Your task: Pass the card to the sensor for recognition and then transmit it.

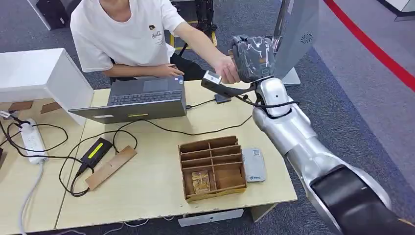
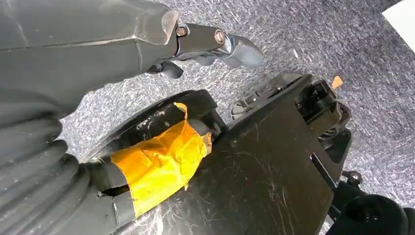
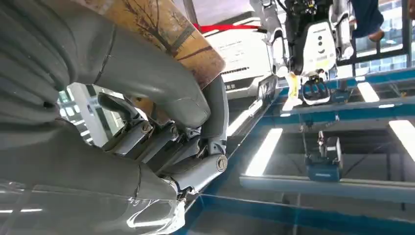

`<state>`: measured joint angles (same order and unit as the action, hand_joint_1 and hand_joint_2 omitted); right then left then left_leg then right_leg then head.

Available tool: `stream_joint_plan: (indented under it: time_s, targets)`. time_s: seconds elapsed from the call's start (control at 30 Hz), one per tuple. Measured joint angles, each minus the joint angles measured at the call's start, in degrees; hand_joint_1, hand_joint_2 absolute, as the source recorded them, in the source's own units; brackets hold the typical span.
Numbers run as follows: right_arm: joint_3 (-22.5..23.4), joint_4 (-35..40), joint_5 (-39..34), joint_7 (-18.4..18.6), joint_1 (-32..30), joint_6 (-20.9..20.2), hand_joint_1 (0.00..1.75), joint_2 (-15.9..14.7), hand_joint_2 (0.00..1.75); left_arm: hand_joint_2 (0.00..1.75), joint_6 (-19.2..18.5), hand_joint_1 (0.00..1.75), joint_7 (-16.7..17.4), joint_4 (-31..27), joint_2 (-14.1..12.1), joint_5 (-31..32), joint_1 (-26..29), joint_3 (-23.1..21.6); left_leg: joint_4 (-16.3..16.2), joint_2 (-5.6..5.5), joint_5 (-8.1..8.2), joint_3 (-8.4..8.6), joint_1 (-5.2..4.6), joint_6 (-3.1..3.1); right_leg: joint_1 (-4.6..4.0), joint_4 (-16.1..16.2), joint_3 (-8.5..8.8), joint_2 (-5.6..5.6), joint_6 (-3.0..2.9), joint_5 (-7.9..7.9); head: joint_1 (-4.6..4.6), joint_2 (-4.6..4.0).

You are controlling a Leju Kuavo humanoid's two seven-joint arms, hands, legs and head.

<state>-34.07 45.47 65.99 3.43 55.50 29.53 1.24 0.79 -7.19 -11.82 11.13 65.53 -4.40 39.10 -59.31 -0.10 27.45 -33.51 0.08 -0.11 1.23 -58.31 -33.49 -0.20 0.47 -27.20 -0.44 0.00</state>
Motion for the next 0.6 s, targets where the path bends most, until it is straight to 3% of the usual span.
stream_joint_plan:
  time_s: [0.23, 0.27, 0.37, 0.5, 0.6]
  targets:
    - [-0.9, -4.2, -1.8, -0.6, 0.3, 0.8, 1.75, 0.6, 1.75, 1.75, -1.9, 0.0, 0.3, 0.0, 0.0, -1.3, -0.1, 0.0, 0.0, -0.09, 0.0, -0.04, -0.01, 0.0, 0.01, 0.0, -0.01, -0.05, 0.01, -0.01, 0.0, 0.0]
    - [-1.0, -4.6, -1.8, -0.6, 0.3, 0.9, 0.0, 0.7, 1.75, 1.75, -2.0, 0.0, 0.3, 0.0, 0.0, -1.4, -0.1, 0.0, 0.0, -0.11, 0.0, -0.05, -0.01, 0.0, 0.01, 0.0, -0.01, -0.08, 0.02, -0.02, 0.02, 0.0]
    - [-1.2, -5.3, -1.8, -0.7, 0.3, 1.1, 0.0, 0.7, 1.75, 1.75, -2.1, 0.0, 0.3, 0.0, 0.0, -1.4, -0.1, 0.0, 0.0, -0.15, 0.01, -0.06, -0.01, 0.0, 0.01, 0.0, -0.01, -0.12, 0.03, -0.03, 0.0, 0.0]
    - [-1.7, -6.0, -1.6, 0.0, 0.3, 1.0, 0.0, 1.1, 1.75, 1.75, -1.0, 0.0, 3.8, 0.0, 0.0, -1.0, -0.3, 0.0, 0.0, -0.13, 0.01, -0.05, -0.01, 0.0, 0.01, 0.0, -0.01, -0.1, 0.02, -0.03, 0.0, 0.02]
    - [-2.0, -6.2, -1.6, 0.4, 0.3, 1.1, 0.0, 1.2, 1.75, 1.75, -0.6, 0.0, 4.5, 0.0, 0.1, -0.9, -0.4, 0.0, 0.0, -0.13, 0.0, -0.04, 0.0, 0.0, 0.01, 0.0, -0.01, -0.11, 0.02, -0.03, 0.0, 0.0]
